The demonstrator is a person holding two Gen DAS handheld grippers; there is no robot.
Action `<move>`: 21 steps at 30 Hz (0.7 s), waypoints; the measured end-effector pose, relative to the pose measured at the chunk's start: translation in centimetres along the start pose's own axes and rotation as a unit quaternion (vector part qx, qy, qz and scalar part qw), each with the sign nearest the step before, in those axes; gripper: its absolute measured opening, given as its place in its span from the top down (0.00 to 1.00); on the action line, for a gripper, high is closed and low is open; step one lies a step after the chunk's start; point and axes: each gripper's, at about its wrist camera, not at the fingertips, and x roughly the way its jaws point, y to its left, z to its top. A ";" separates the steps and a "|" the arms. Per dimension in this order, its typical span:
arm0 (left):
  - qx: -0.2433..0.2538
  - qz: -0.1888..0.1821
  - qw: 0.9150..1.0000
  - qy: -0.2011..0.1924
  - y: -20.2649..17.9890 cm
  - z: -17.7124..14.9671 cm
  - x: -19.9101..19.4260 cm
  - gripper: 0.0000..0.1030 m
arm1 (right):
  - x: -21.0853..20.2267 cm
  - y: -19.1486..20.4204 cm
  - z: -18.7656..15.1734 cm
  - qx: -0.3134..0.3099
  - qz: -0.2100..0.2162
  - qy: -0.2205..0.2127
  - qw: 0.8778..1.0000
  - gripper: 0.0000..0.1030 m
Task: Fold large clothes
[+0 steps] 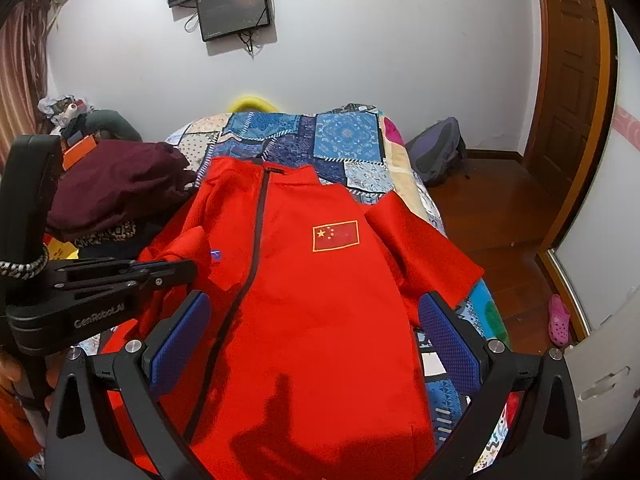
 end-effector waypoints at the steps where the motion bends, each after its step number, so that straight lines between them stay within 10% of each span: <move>1: 0.005 0.002 1.000 0.000 -0.1 0.0 -0.1 0.90 | 0.0 -0.1 -0.1 -0.001 -0.001 0.001 1.000 0.00; 6: -0.002 -0.013 1.000 -0.011 0.3 0.5 -2.0 0.51 | 0.5 -0.1 -0.1 -0.009 0.000 0.007 1.000 0.00; 21: -0.060 0.016 0.995 -0.081 7.4 1.6 -10.0 0.36 | 2.0 4.0 -0.3 -0.053 0.037 0.026 0.998 0.00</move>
